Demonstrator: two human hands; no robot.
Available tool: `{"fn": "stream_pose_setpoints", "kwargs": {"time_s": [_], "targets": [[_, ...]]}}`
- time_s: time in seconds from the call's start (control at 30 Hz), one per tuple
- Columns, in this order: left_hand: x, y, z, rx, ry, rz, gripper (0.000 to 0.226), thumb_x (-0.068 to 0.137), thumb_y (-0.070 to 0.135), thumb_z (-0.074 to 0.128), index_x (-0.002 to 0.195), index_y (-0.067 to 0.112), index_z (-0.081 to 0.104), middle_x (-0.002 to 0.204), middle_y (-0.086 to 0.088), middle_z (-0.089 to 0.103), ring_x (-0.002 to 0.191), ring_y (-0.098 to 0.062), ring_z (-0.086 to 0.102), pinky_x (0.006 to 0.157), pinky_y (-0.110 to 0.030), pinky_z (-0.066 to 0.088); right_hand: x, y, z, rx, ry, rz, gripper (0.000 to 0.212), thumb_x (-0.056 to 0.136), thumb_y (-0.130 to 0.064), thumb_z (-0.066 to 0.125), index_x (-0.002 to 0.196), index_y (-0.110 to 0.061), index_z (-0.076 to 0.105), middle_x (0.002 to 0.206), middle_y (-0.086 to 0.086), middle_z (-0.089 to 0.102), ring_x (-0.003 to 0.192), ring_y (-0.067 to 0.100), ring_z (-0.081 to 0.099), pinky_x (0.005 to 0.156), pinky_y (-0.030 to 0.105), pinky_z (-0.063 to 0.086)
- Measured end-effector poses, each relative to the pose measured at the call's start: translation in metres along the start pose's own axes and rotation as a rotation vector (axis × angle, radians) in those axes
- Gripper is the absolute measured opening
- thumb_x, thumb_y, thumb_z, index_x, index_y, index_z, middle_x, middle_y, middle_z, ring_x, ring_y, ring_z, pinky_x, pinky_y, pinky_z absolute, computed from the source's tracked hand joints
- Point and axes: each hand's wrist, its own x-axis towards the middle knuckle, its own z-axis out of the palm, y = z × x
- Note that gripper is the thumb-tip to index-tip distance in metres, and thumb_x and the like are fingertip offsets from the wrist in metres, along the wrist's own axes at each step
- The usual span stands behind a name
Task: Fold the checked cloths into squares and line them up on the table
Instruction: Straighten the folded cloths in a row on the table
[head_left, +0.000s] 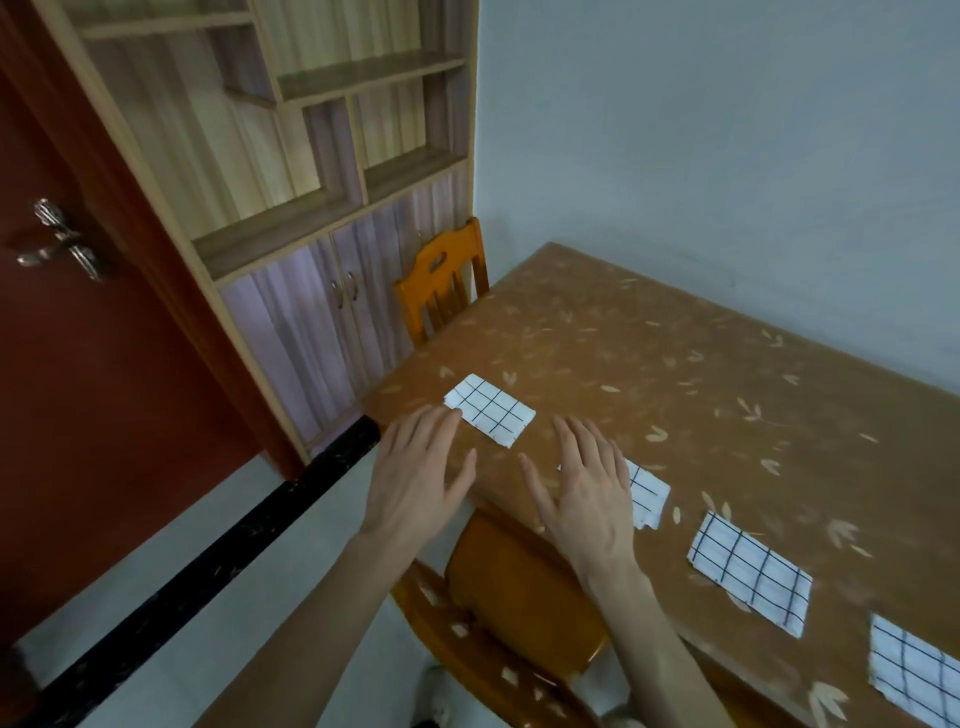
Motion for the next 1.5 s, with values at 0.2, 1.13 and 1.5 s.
{"fn": "stream_pose_setpoints", "kwargs": {"time_s": [0.2, 1.13, 1.5], "targets": [[0.06, -0.059, 0.026, 0.013, -0.081, 0.037, 0.053, 0.104, 0.046, 0.045, 0.146, 0.014, 0.05, 0.145, -0.003, 0.056, 0.14, -0.022, 0.044, 0.116, -0.042, 0.037, 0.055, -0.017, 0.065, 0.054, -0.006, 0.159, 0.066, 0.102, -0.06, 0.043, 0.145, -0.011, 0.054, 0.145, 0.009, 0.059, 0.141, 0.028, 0.048, 0.117, 0.047, 0.04], [0.234, -0.178, 0.284, -0.165, -0.637, -0.12, 0.035, 0.106, 0.032, 0.044, 0.135, 0.016, 0.054, 0.132, -0.006, 0.059, 0.124, -0.026, 0.053, 0.103, -0.042, 0.048, 0.169, 0.003, 0.299, 0.24, -0.275, 1.109, 0.048, 0.102, -0.03, 0.059, 0.145, -0.013, 0.045, 0.14, 0.01, 0.056, 0.126, 0.032, 0.057, 0.098, 0.042, 0.049], [0.239, -0.18, 0.295, -0.197, -0.694, -0.077, 0.03, 0.099, 0.019, 0.062, 0.129, 0.017, 0.056, 0.127, -0.003, 0.058, 0.118, -0.024, 0.059, 0.102, -0.037, 0.044, 0.178, 0.019, 0.327, 0.238, -0.172, 1.243, 0.01, 0.098, -0.013, 0.057, 0.108, -0.011, 0.058, 0.107, 0.007, 0.063, 0.101, 0.028, 0.059, 0.081, 0.036, 0.045]]}}
